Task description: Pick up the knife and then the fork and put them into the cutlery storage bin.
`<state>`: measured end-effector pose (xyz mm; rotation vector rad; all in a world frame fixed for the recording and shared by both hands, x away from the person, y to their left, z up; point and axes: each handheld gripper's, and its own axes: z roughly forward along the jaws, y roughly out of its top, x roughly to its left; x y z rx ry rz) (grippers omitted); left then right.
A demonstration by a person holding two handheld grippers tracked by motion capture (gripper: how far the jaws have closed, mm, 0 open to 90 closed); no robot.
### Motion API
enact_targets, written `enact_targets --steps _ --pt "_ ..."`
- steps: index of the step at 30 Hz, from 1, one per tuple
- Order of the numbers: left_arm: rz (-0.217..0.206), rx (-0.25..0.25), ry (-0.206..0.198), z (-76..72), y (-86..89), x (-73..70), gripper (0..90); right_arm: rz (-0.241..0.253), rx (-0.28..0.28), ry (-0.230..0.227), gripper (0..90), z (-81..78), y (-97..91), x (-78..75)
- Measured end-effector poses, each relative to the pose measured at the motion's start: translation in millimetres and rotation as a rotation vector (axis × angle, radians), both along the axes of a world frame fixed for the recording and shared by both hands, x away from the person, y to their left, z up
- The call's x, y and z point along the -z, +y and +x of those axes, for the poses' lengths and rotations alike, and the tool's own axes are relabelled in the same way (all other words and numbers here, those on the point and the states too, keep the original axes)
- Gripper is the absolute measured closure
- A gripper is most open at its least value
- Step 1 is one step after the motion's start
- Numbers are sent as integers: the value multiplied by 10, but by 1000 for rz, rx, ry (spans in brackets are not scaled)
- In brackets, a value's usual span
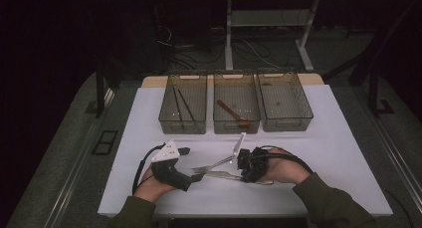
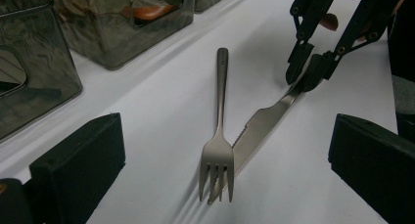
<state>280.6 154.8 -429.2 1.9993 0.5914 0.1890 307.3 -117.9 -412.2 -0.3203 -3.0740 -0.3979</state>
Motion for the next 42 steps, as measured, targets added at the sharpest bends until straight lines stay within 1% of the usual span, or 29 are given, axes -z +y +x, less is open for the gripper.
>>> enact_targets --steps 2,4,5,8,9,14,16,18,25,29,32,33,36,38,42 --pt "-2 0 0 0 2 -1 0 -32 -16 3 746 6 64 9" --pt "-4 0 0 1 3 -1 0 -53 -42 -6 746 20 112 26" --pt "-3 0 0 1 3 -1 0 -62 -39 2 747 17 134 30" --pt "-6 -3 4 -3 2 -1 0 -92 -53 0 756 19 177 55" --pt "-5 -3 4 -3 1 -1 0 -95 -56 -1 760 26 183 56" --pt "-2 1 3 -6 -8 -1 0 -127 -51 1 769 36 225 59" --pt "-3 0 4 -8 -9 -2 0 -140 -37 5 776 34 242 58" --pt "-1 0 3 -6 -7 -2 0 -149 -40 8 785 42 258 60" --pt "-1 1 3 -7 -11 0 0 -206 -28 -7 794 16 330 50" --pt "-1 1 3 -5 -8 -1 0 -199 -30 -10 794 15 319 49" --pt "1 1 2 -2 -3 -1 0 -176 -34 -10 794 12 291 50" --pt "-3 -1 3 -2 -4 1 0 -180 -37 -10 793 11 281 43" --pt "-4 -1 3 -1 -3 1 0 -171 -45 -6 793 -14 248 42" --pt "1 0 3 1 -4 1 0 -172 -52 -5 793 -41 226 38" --pt "2 3 -3 2 -5 -1 0 -145 -58 2 793 -80 157 21"
